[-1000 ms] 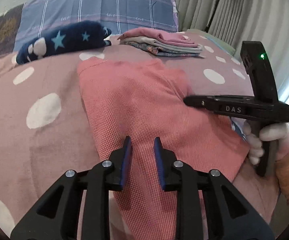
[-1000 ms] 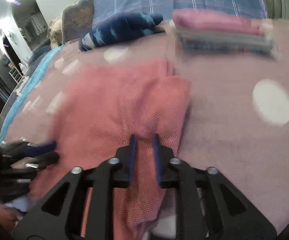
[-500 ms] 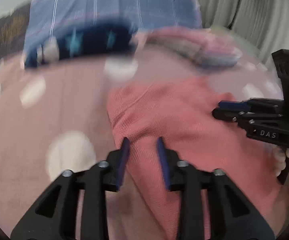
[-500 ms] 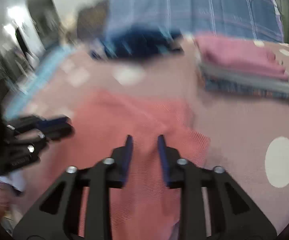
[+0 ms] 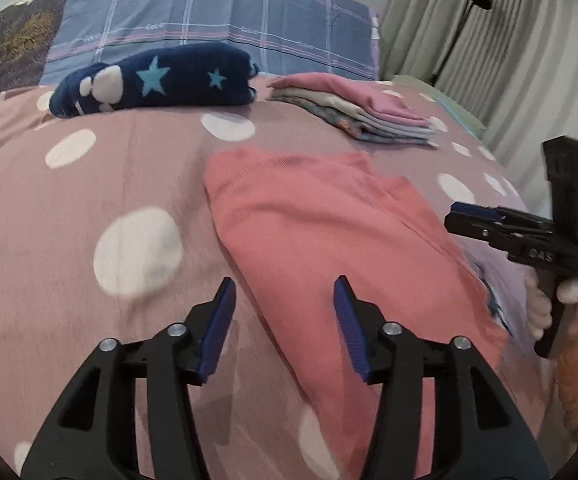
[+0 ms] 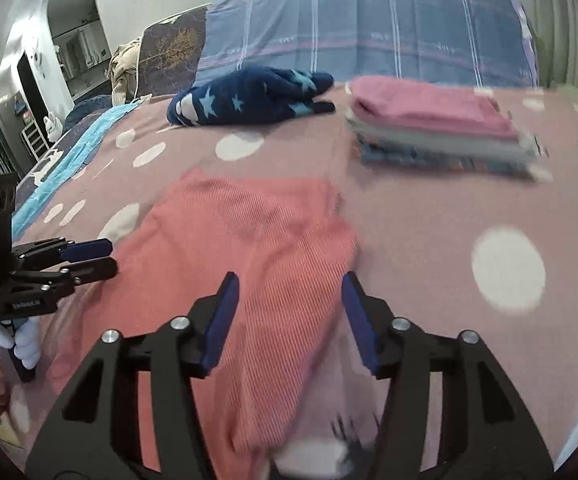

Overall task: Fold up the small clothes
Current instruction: 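Close both tools on the folded coral shirt's sides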

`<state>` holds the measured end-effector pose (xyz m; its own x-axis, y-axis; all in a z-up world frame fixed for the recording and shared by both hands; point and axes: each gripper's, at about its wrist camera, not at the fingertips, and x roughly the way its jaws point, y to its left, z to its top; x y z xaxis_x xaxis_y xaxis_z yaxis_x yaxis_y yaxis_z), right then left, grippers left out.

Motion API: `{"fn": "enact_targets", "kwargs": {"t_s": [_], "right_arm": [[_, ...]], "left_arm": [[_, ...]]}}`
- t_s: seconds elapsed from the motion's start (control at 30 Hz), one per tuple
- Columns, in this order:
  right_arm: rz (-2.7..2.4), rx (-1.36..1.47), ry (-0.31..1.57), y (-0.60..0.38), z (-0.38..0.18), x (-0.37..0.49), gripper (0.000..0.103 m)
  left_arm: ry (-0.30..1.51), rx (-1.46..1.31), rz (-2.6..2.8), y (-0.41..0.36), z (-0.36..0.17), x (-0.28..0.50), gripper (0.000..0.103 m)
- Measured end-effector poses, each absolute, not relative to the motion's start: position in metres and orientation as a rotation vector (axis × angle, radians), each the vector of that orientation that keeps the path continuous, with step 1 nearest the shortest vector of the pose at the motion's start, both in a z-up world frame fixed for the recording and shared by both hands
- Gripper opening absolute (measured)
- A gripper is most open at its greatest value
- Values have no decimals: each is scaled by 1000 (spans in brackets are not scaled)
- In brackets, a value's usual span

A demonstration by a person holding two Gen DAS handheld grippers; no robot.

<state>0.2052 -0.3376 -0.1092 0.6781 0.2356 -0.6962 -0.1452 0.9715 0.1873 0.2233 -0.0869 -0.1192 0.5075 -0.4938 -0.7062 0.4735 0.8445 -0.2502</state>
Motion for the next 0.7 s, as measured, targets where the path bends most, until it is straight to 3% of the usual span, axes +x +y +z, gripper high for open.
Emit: {"fn": "enact_targets", "kwargs": {"t_s": [0.03,0.2,0.3,0.37,0.47,0.7], "right_arm": [[213,147,816,-345,-113,199,55],[236,294,884,-365,-134,186,56],[281,336,897,-365,-139,185,60],[351,389,901,-368,-143,193,69],[414,467,911,-371,-148,209,69],[470,369,940,-341,-148,259,69]], "left_arm": [[861,-26,-586,-87,-121,220,65],[910,-80,-617,-83,-132,214,65],[955,-148,-672,-84,-140,224,66],[976,-208,-695,-85,-146,239,66],[998,-291,-716,-88,-150,262,66],[1013,-242,-726,-111,-154,290,66]]}}
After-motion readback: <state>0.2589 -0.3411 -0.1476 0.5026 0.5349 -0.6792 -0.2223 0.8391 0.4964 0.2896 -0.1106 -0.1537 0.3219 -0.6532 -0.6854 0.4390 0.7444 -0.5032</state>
